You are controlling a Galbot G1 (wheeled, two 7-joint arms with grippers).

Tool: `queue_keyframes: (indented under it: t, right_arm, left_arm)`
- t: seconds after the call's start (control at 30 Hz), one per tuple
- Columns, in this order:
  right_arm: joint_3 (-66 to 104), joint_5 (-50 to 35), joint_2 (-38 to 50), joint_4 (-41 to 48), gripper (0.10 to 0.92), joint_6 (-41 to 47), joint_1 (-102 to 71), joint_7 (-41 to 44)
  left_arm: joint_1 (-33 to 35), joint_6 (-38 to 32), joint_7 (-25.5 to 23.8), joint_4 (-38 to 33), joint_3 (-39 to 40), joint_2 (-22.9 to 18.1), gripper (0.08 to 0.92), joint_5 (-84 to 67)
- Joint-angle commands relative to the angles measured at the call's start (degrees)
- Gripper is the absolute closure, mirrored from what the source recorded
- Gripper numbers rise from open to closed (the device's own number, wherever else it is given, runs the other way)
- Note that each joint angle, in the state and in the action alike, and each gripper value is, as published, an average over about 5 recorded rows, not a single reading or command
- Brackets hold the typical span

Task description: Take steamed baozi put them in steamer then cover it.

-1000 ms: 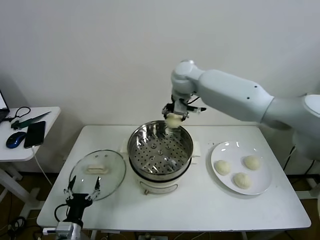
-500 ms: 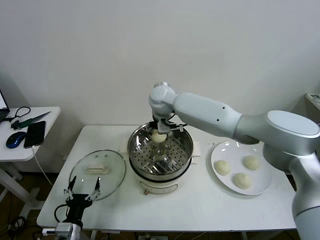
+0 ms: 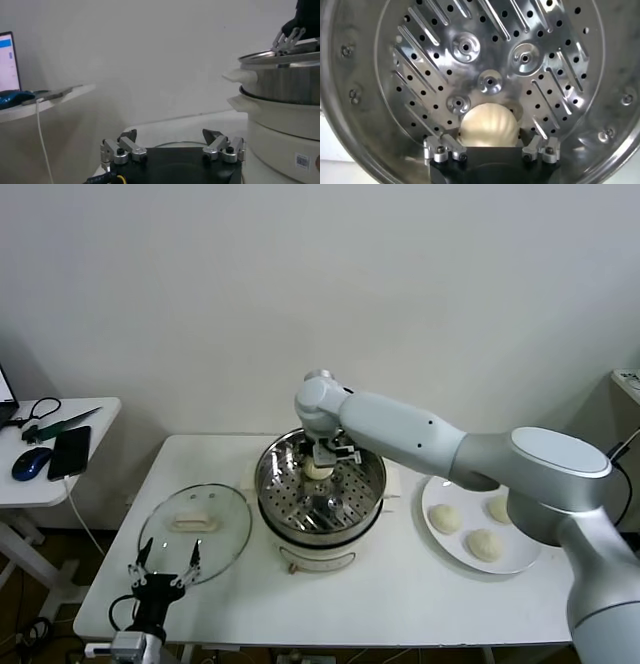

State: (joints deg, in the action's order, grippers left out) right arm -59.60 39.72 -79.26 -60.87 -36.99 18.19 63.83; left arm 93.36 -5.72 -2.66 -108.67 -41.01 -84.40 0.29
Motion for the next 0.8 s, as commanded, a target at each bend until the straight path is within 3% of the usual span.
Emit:
queue_keyframes:
  t: [0.03, 0.37, 0.57, 0.8]
  right_arm:
    - [0.6, 0.2, 0.0, -0.2, 0.203, 0.0, 0.1, -0.1]
    - [-1.6, -12.4, 10.5, -10.7, 0.203, 3.7, 9.5, 0.0]
    - [-14.3, -30.8, 23.4, -16.3, 0.203, 22.4, 20.5, -10.6]
    - [-22.3, -55.3, 35.4, -17.6, 0.203, 41.5, 27.7, -5.4]
  left_arm:
    - [0.1, -0.1, 0.0, 0.0, 0.0, 0.0, 0.177, 0.0]
    - [0.5, -0.3, 0.1, 0.1, 0.3, 0.2, 0.177, 0.1]
    - [0.8, -0.2, 0.1, -0.3, 1.0, 0.1, 0.177, 0.4]
    - [1.2, -0.2, 0.0, -0.9, 1.4, 0.2, 0.177, 0.5]
